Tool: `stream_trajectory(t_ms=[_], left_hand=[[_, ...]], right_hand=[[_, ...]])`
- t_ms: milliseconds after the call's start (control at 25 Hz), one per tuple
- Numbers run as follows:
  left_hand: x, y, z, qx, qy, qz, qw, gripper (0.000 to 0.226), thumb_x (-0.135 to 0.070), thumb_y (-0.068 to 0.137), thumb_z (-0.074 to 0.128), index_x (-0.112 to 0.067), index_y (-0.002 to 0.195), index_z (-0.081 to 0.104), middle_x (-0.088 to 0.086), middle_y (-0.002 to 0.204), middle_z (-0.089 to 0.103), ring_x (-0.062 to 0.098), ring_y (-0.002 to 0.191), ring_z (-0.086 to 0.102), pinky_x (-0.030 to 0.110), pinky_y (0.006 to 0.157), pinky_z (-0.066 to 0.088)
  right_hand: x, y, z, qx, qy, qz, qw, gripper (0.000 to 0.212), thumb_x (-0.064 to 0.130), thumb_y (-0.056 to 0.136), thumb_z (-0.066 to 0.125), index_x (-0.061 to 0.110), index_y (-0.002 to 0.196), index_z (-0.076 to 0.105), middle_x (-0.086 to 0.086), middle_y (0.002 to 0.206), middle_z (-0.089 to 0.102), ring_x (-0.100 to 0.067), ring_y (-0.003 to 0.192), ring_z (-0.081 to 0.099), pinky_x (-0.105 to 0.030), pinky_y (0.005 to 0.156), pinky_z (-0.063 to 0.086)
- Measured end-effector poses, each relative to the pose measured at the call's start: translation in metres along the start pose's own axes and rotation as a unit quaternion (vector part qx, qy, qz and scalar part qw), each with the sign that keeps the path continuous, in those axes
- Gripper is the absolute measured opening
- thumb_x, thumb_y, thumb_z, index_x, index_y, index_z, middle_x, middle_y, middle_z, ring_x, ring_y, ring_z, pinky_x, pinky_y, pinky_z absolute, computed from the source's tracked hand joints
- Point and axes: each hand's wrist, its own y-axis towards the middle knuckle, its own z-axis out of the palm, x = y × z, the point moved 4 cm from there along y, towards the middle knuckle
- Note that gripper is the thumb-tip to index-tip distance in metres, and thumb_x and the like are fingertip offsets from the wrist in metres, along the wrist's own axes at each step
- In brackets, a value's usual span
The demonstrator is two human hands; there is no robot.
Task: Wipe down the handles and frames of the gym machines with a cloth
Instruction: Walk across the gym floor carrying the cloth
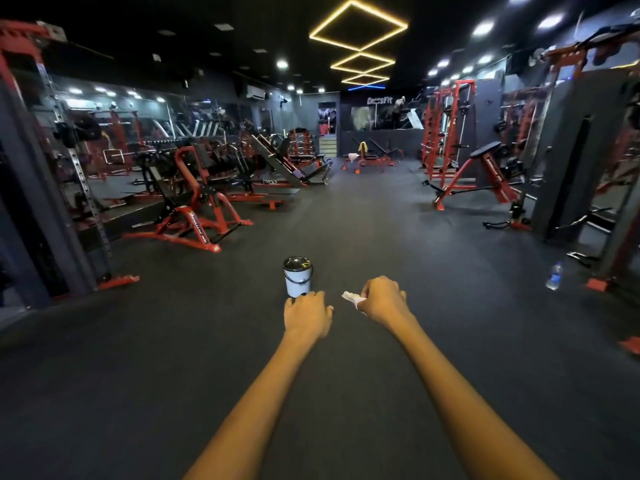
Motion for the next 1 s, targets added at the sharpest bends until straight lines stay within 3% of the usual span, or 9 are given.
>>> stream_trajectory(t_ms=[360,440,560,800,1000], left_hand=[[0.058,0.280,0.055,0.003,-0.019,-0.039,0.999,0.040,-0.036,0.098,0.042,-0.020,0.134,0.049,0.003,0.135,0.055,0.023,0.124,0.050,0.038,0.108,0.029],[0.073,0.349,0.071,0.004,-0.021,-0.034,0.999,0.039,-0.035,0.098,0.041,-0.020,0.133,0.050,0.002,0.136,0.054,0.023,0.124,0.050,0.037,0.108,0.029],[0.095,0.444,0.081,-0.001,-0.005,-0.021,1.000,0.036,-0.035,0.098,0.041,-0.020,0.129,0.052,0.002,0.132,0.057,0.022,0.122,0.051,0.035,0.105,0.031],[0.149,0.649,0.094,-0.023,-0.018,-0.019,0.999,0.036,-0.034,0.098,0.042,-0.020,0.131,0.052,-0.001,0.135,0.055,0.019,0.124,0.049,0.035,0.106,0.033],[0.202,0.788,0.140,-0.023,-0.003,-0.024,0.999,0.034,-0.030,0.097,0.042,-0.020,0.127,0.054,0.000,0.130,0.057,0.018,0.120,0.052,0.035,0.105,0.034]], right_hand=[[0.033,0.293,0.063,0.029,-0.004,-0.018,0.999,0.024,0.031,0.086,0.059,0.011,0.093,0.070,-0.012,0.108,0.063,-0.032,0.108,0.053,-0.037,0.092,0.040],[0.044,0.367,0.079,0.035,-0.001,-0.021,0.999,0.022,0.032,0.085,0.059,0.013,0.081,0.068,-0.014,0.102,0.062,-0.033,0.106,0.054,-0.037,0.091,0.040],[0.061,0.462,0.097,0.050,0.000,-0.006,0.999,0.034,0.036,0.085,0.058,0.017,0.057,0.050,-0.015,0.090,0.059,-0.034,0.103,0.056,-0.037,0.089,0.041],[0.094,0.661,0.127,0.027,0.026,-0.010,0.999,0.023,0.032,0.085,0.061,0.011,0.085,0.070,-0.014,0.098,0.064,-0.032,0.098,0.059,-0.036,0.082,0.049],[0.106,0.810,0.184,0.033,0.033,-0.012,0.999,0.020,0.032,0.081,0.063,0.020,0.065,0.063,-0.012,0.079,0.061,-0.031,0.086,0.063,-0.030,0.068,0.046]])
